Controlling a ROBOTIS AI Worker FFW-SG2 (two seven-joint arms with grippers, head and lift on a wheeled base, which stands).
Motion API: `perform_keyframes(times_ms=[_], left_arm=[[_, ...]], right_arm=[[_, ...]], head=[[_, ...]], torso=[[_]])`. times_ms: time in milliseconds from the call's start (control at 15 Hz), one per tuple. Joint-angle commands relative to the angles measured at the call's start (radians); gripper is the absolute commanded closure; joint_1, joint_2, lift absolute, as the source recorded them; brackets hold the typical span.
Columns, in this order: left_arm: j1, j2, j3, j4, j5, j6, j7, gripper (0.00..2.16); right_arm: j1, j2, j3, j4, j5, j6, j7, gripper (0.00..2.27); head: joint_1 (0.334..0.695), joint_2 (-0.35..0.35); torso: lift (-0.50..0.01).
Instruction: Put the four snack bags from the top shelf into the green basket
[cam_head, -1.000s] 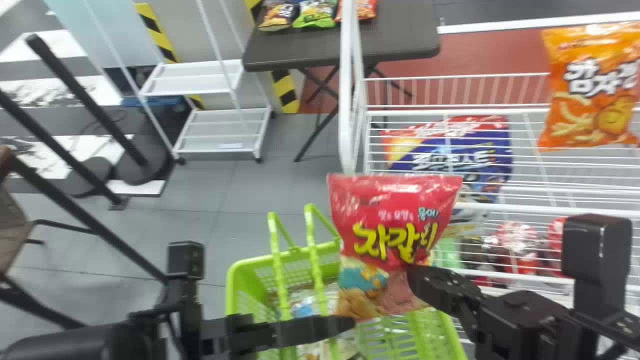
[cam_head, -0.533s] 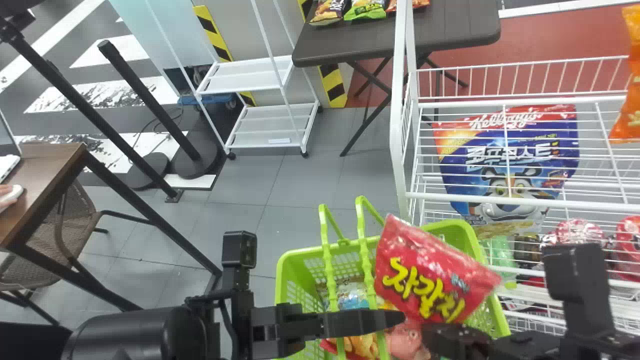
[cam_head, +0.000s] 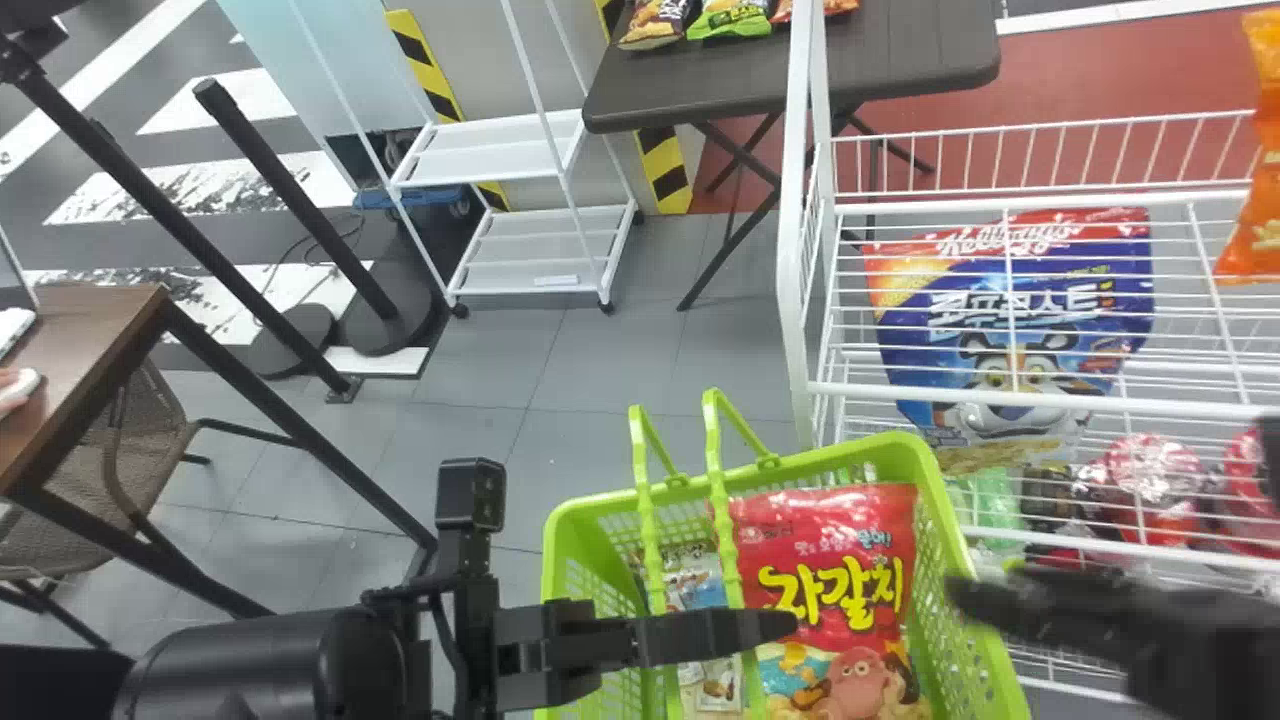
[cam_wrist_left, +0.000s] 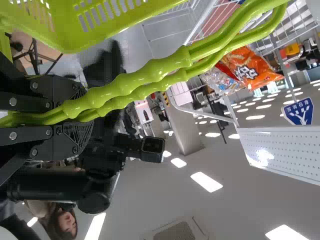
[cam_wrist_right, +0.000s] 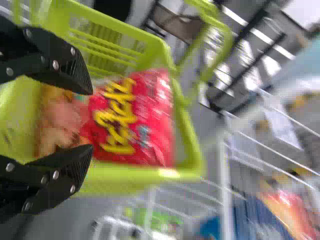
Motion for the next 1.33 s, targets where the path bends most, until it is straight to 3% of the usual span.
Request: perform_keyframes(times_ms=[0, 67, 133, 400, 667, 933, 1067, 1133, 1200, 1267], left_arm=[[0.0, 0.001, 0.002, 0.001, 0.0, 0.0, -0.01, 2.15], [0.0, 0.001, 0.002, 0.001, 0.002, 0.0, -0.01, 2.15], [0.0, 0.001, 0.002, 0.001, 0.002, 0.0, -0.01, 2.15], [0.003, 0.001, 0.003, 0.002, 0.003, 0.0, -0.01, 2.15], [0.01, -0.001, 0.009, 0.004, 0.0, 0.0, -0.01, 2.15], [0.024, -0.001, 0.034, 0.025, 0.003, -0.018, -0.01, 2.15], [0.026, -0.001, 0.041, 0.042, 0.006, -0.028, -0.01, 2.15], [0.026, -0.001, 0.049, 0.052, 0.009, -0.034, -0.01, 2.15], [0.027, -0.001, 0.055, 0.061, 0.011, -0.043, -0.01, 2.15], [0.027, -0.002, 0.057, 0.065, 0.012, -0.049, -0.01, 2.15]], right_arm=[[-0.058, 0.0, -0.146, 0.015, 0.039, -0.169, -0.036, 0.04], [-0.103, -0.001, -0.178, 0.059, 0.105, -0.227, -0.046, 0.04], [-0.149, -0.001, -0.203, 0.108, 0.154, -0.264, -0.048, 0.04], [-0.348, -0.02, -0.241, 0.398, 0.271, -0.393, -0.048, 0.04], [-0.549, -0.017, -0.243, 0.746, 0.335, -0.632, -0.033, 0.04], [-0.707, -0.026, -0.194, 1.05, 0.371, -0.89, -0.046, 0.06], [-0.783, -0.026, -0.18, 1.153, 0.397, -0.887, -0.048, 0.07], [-0.798, -0.027, -0.158, 1.176, 0.409, -0.868, -0.046, 0.22], [-0.799, -0.027, -0.142, 1.177, 0.415, -0.841, -0.043, 0.63], [-0.799, -0.026, -0.14, 1.176, 0.414, -0.841, -0.043, 1.2]], head=[[0.695, 0.225], [0.695, 0.092], [0.695, 0.021], [0.695, -0.181], [0.695, -0.222], [0.695, -0.223], [0.695, -0.203], [0.695, -0.197], [0.695, -0.189], [0.695, -0.171]], torso=[[0.0], [0.0], [0.0], [0.0], [0.0], [0.0], [0.0], [0.0], [0.0], [0.0]])
